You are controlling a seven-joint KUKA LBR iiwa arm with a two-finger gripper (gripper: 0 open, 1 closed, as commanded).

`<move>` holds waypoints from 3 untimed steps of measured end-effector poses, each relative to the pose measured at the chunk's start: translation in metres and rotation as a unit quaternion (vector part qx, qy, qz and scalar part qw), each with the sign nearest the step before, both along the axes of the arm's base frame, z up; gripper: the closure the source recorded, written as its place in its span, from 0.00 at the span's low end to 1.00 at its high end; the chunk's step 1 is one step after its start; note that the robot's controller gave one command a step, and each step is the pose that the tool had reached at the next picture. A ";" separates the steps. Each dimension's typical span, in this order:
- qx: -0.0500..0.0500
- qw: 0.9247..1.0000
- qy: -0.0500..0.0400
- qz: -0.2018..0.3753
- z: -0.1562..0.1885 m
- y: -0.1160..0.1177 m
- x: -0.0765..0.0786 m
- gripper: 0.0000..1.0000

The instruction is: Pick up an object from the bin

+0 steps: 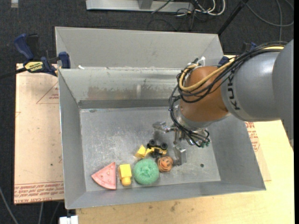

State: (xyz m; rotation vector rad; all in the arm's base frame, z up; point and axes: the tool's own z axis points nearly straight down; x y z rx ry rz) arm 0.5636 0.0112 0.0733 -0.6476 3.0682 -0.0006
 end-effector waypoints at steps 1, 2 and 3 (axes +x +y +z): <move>0.000 1.000 0.002 0.023 -0.002 0.037 -0.005 0.00; 0.000 0.992 0.001 0.124 -0.003 0.063 -0.008 1.00; 0.000 0.992 0.001 0.124 -0.003 0.063 -0.008 1.00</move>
Offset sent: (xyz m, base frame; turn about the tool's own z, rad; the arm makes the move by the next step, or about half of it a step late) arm -0.0092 0.0625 -0.0033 -0.2495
